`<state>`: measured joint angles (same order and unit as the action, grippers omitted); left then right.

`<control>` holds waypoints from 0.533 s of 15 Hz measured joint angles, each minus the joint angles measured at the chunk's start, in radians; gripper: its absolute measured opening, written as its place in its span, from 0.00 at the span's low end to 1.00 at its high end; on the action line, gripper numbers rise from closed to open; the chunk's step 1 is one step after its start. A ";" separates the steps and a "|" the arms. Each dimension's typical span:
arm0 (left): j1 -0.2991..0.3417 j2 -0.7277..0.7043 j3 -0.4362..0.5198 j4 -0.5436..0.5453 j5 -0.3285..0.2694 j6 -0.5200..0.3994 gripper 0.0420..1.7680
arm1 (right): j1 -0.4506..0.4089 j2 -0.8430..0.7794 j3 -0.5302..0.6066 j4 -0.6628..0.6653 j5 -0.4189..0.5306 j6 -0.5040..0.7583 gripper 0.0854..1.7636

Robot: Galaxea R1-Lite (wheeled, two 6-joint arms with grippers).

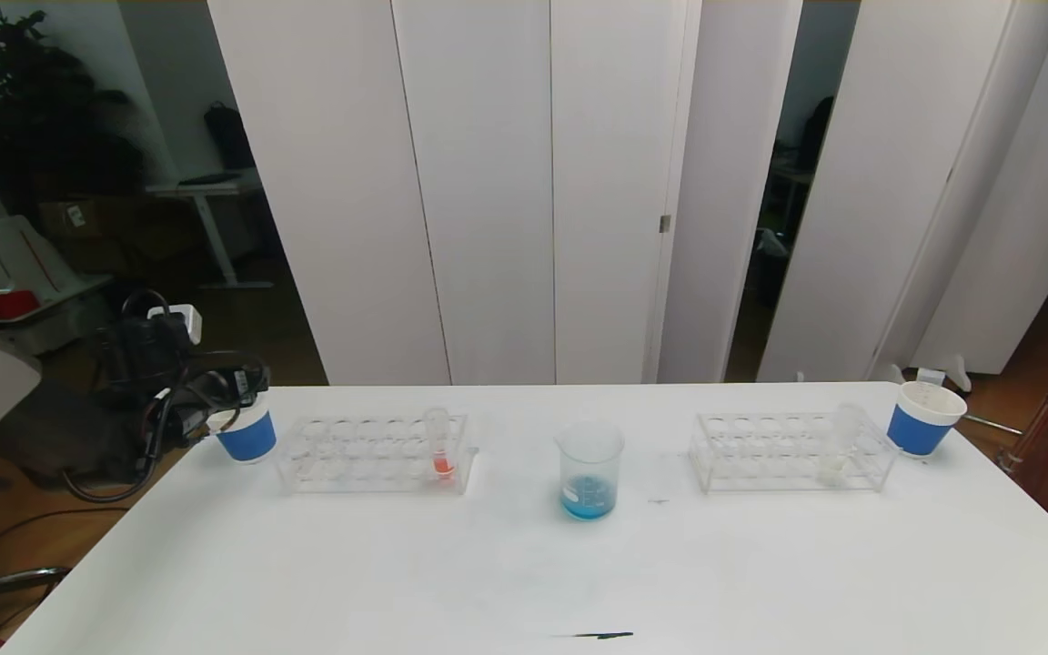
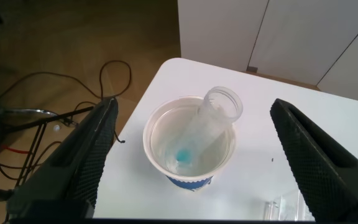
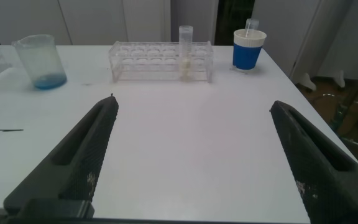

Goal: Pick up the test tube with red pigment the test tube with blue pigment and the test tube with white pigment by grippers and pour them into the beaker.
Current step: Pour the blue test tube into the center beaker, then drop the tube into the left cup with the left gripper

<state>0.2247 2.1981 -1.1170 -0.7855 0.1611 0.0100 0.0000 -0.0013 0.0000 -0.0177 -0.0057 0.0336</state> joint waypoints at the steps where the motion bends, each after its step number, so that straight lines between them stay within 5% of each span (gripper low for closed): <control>1: -0.003 -0.034 0.023 0.011 -0.001 0.003 0.99 | 0.000 0.000 0.000 0.000 0.000 0.000 0.99; 8: -0.049 -0.406 0.226 0.189 -0.064 0.005 0.99 | 0.000 0.000 0.000 0.000 0.000 0.000 0.99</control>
<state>0.1760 1.7926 -0.8913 -0.5964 0.0966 0.0153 0.0000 -0.0013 0.0000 -0.0177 -0.0062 0.0336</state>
